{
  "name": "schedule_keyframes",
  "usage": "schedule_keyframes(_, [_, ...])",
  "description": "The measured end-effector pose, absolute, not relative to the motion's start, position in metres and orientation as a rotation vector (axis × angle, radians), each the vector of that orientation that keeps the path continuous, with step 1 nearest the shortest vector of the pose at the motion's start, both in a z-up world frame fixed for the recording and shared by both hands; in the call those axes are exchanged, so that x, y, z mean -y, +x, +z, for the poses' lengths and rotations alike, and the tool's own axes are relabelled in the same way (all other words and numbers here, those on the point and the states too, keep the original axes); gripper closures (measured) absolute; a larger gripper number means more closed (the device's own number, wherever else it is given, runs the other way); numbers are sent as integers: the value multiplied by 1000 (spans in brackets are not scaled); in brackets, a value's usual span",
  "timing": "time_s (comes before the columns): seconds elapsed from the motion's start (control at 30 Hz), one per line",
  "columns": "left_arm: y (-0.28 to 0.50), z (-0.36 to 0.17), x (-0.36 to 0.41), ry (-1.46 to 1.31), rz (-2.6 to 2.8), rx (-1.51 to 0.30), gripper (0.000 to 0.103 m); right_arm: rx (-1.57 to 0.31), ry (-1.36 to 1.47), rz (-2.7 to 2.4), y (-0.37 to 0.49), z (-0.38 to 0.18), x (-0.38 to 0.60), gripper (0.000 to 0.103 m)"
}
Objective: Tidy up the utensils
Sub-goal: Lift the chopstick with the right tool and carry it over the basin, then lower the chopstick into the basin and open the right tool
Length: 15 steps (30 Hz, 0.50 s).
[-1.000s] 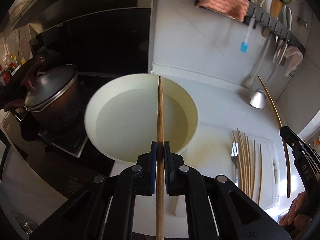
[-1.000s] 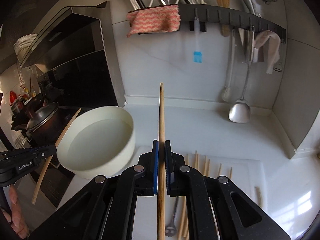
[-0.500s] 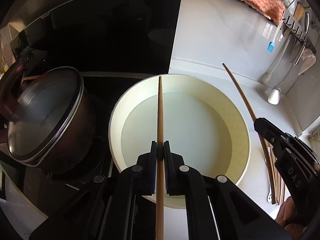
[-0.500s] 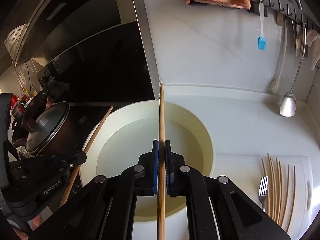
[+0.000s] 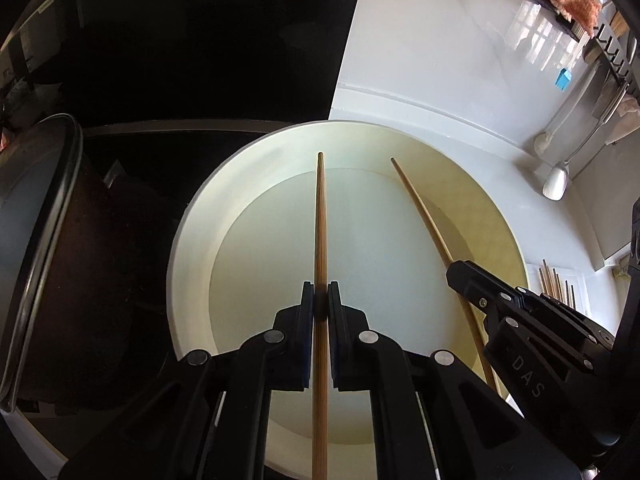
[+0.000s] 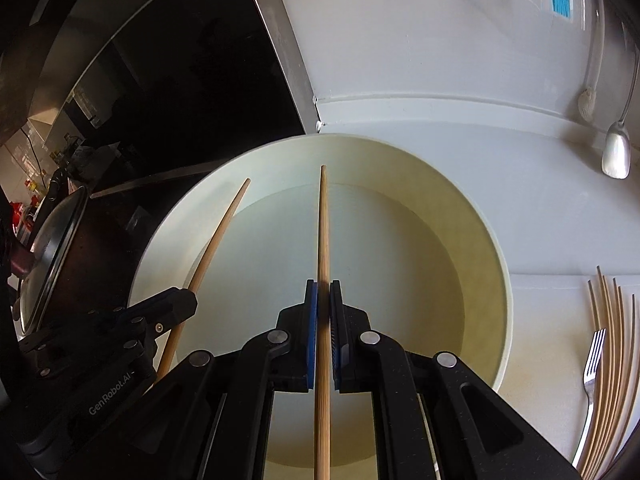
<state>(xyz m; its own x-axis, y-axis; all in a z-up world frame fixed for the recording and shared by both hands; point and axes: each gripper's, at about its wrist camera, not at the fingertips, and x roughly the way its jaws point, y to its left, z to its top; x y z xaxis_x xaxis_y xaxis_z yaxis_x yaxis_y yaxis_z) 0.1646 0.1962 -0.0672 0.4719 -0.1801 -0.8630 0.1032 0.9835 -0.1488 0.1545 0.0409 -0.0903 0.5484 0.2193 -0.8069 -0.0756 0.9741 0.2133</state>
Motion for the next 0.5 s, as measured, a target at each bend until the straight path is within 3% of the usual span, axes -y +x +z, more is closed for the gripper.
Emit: schedule_keyframes(0.5, [190, -99, -184, -50, -152, -1150, 95, -1107, 189, 155, 190, -120, -38, 97])
